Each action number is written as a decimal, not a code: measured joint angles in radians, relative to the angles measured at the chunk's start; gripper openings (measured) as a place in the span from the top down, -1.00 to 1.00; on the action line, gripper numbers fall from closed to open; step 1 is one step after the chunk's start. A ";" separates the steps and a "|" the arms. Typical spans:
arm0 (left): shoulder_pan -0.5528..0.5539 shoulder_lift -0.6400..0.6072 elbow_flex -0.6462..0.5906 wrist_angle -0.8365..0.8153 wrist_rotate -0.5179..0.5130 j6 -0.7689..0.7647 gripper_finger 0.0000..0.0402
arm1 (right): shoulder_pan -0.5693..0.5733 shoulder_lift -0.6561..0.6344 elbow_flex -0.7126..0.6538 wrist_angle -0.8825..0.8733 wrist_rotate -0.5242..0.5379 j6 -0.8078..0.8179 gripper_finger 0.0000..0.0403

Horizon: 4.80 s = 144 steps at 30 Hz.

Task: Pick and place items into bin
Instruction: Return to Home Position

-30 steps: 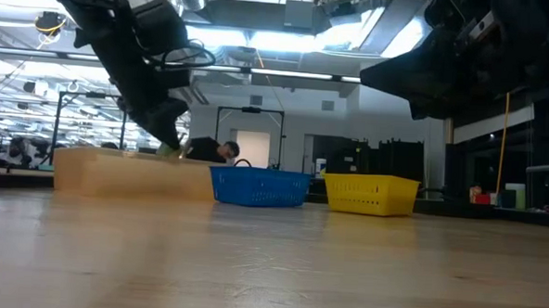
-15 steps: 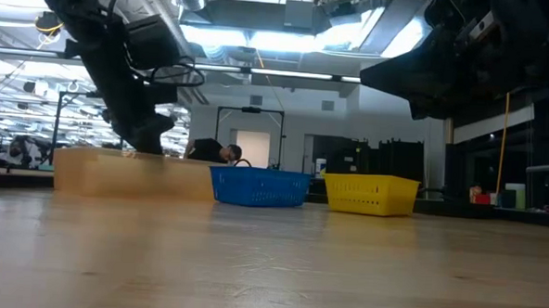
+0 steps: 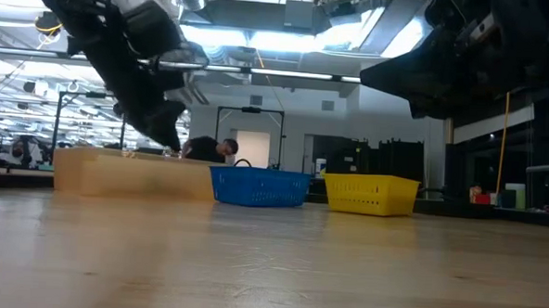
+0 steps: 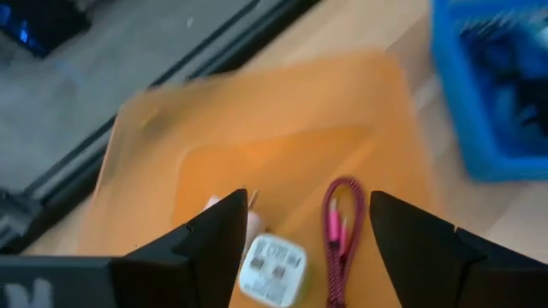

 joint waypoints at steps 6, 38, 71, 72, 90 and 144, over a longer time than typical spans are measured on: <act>-0.075 -0.121 0.000 0.007 0.001 0.047 -0.01 | 0.000 0.000 0.000 0.001 0.000 -0.064 0.99; -0.275 -0.870 -0.428 0.310 0.206 0.239 1.00 | -0.201 -0.166 0.000 -0.092 -0.228 0.092 1.00; -0.110 -1.177 -0.498 0.192 0.281 0.323 0.98 | -0.318 -1.243 -0.195 -0.857 -0.241 -0.072 1.00; -0.110 -1.178 -0.498 0.192 0.281 0.322 0.98 | -0.318 -1.272 -0.210 -0.870 -0.243 -0.077 1.00; -0.111 -1.178 -0.498 0.193 0.278 0.174 0.98 | -0.317 -1.427 -0.364 -0.855 -0.332 -0.135 1.00; -0.112 -1.178 -0.498 0.192 0.278 0.174 0.98 | -0.278 -1.490 -0.364 -0.944 -0.527 -0.125 1.00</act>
